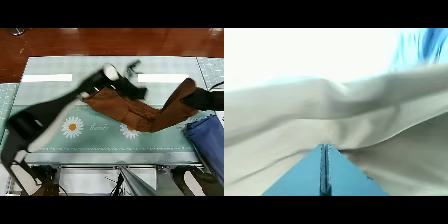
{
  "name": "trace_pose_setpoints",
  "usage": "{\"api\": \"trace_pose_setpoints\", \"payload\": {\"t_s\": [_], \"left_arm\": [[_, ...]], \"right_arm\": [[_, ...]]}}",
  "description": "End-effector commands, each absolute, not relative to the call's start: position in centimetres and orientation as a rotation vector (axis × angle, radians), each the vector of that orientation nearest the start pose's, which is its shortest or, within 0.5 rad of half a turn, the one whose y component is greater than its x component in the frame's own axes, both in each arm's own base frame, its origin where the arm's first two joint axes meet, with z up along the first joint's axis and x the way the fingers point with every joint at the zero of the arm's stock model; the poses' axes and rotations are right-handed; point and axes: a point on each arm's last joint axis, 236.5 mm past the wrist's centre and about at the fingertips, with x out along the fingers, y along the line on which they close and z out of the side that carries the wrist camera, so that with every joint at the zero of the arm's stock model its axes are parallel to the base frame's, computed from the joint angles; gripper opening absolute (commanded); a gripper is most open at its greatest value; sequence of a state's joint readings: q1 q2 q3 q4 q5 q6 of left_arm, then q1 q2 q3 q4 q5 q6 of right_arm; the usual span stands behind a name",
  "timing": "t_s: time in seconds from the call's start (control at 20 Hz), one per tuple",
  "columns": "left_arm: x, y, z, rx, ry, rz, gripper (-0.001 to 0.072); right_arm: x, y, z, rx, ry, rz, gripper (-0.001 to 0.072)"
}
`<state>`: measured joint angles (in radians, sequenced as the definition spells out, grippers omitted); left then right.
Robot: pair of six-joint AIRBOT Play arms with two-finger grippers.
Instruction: Fold the shirts.
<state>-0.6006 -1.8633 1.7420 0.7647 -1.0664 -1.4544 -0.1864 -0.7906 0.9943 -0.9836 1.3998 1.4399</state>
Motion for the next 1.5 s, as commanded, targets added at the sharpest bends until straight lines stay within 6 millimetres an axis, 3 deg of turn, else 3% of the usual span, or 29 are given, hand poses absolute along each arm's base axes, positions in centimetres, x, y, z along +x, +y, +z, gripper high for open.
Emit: {"api": "trace_pose_setpoints", "payload": {"t_s": [0.0, 0.1, 0.2, 0.25, 0.35, 0.45, 0.55, 0.7, 0.8, 0.85, 0.9, 0.95, 1.05, 1.15, 1.25, 1.3, 1.35, 1.45], "left_arm": [[43.3, -28.4, 6.5, -0.176, 1.215, -0.736, 0.0017], [45.0, -17.6, 10.8, -0.105, 1.128, -0.512, 0.0017], [44.3, -8.9, 16.3, -0.097, 0.987, -0.326, 0.0017], [43.0, -5.2, 19.1, -0.087, 0.907, -0.236, 0.0017], [39.5, -1.1, 23.8, -0.11, 0.748, -0.122, 0.0017], [35.4, -0.4, 26.1, -0.138, 0.638, -0.076, 0.0017], [31.5, -1.7, 25.6, -0.194, 0.597, -0.093, 0.0018], [27.1, -4.8, 21.5, -0.295, 0.624, -0.177, 0.0018], [25.8, -6.2, 18.0, -0.361, 0.659, -0.213, 0.0018], [25.6, -6.6, 16.4, -0.391, 0.683, -0.223, 0.0018], [25.4, -6.9, 14.7, -0.414, 0.711, -0.226, 0.0018], [25.4, -6.9, 13.0, -0.427, 0.747, -0.218, 0.0018], [25.7, -6.7, 11.0, -0.443, 0.782, -0.203, 0.0018], [25.7, -6.7, 10.2, -0.447, 0.801, -0.199, 0.0018], [25.7, -6.7, 10.3, -0.445, 0.8, -0.2, 0.0018], [25.7, -6.7, 10.2, -0.445, 0.8, -0.2, 0.0018], [25.7, -6.7, 10.3, -0.441, 0.799, -0.202, 0.0018], [25.8, -6.6, 10.3, -0.437, 0.795, -0.202, 0.0018]], "right_arm": [[29.5, 13.2, 12.7, 0.413, 1.087, 0.48, 0.0019], [31.4, 17.2, 13.1, 0.382, 1.086, 0.565, 0.0019], [33.2, 21.5, 12.8, 0.342, 1.117, 0.648, 0.0019], [34.1, 23.9, 12.4, 0.323, 1.137, 0.69, 0.0019], [36.0, 28.4, 11.2, 0.305, 1.165, 0.758, 0.0019], [38.0, 32.4, 9.4, 0.301, 1.18, 0.801, 0.0019], [39.7, 35.6, 7.0, 0.315, 1.199, 0.825, 0.002], [40.8, 39.4, 4.2, 0.423, 1.263, 0.874, 0.002], [41.6, 41.1, 2.7, 0.467, 1.274, 0.88, 0.0054], [41.8, 41.7, 2.2, 0.512, 1.29, 0.879, 0.0277], [41.3, 42.3, 2.2, 0.561, 1.319, 0.901, 0.0601], [40.9, 42.3, 2.4, 0.564, 1.331, 0.925, 0.0636], [40.9, 39.9, 4.0, 0.559, 1.348, 0.936, 0.0636], [41.4, 34.8, 7.6, 0.554, 1.35, 0.938, 0.0635], [41.1, 27.0, 11.0, 0.435, 1.333, 0.855, 0.0635], [40.6, 21.9, 11.6, 0.305, 1.329, 0.732, 0.0635], [39.9, 16.5, 11.8, 0.189, 1.321, 0.555, 0.0635], [37.7, 8.2, 11.4, 0.138, 1.269, 0.226, 0.0635]]}}
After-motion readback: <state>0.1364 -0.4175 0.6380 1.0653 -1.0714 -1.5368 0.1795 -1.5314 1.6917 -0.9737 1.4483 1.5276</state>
